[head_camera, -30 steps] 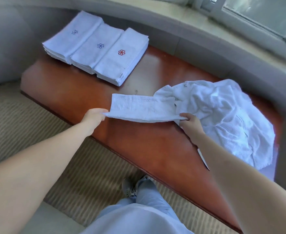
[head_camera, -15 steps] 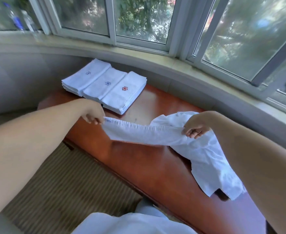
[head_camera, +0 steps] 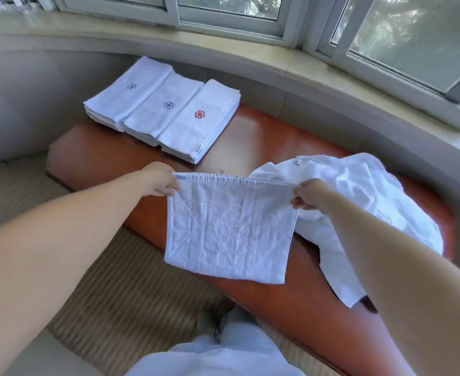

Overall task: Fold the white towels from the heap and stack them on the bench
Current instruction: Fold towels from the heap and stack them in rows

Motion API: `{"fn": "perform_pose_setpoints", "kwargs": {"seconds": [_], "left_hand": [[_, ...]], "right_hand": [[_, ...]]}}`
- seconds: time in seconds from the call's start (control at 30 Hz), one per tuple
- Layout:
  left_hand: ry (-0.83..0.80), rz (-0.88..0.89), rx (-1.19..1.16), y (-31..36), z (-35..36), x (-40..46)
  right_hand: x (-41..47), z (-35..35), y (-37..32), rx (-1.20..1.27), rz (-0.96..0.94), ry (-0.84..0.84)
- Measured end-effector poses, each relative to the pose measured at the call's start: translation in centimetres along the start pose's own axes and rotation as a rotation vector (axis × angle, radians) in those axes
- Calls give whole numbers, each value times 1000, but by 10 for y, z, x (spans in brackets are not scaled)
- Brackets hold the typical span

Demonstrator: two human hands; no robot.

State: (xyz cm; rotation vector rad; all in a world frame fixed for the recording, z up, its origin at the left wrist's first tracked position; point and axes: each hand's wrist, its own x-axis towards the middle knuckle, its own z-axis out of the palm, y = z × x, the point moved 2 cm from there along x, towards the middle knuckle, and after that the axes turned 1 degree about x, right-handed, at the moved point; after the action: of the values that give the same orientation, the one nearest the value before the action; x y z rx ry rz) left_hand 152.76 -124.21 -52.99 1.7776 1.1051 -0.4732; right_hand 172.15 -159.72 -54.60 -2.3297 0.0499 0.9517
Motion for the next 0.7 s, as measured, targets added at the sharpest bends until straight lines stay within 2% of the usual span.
{"fn": "perform_pose_setpoints", "kwargs": {"seconds": [0.13,0.23,0.37,0.53,0.7], "left_hand": [[21,-86,-288,-19,34,33],[25,-104,-360,-26,49,45],[68,-158,-453,-41,57,50],[180,-150,-481,-92,78,55],[191,-164,-351,-156,117,74]], "right_hand": [[26,34,29,278,-7,32],[32,45,42,443,62,9],[35,51,61,521,133,32],[39,71,98,382,105,50],[45,110,143,145,137,-2]]}}
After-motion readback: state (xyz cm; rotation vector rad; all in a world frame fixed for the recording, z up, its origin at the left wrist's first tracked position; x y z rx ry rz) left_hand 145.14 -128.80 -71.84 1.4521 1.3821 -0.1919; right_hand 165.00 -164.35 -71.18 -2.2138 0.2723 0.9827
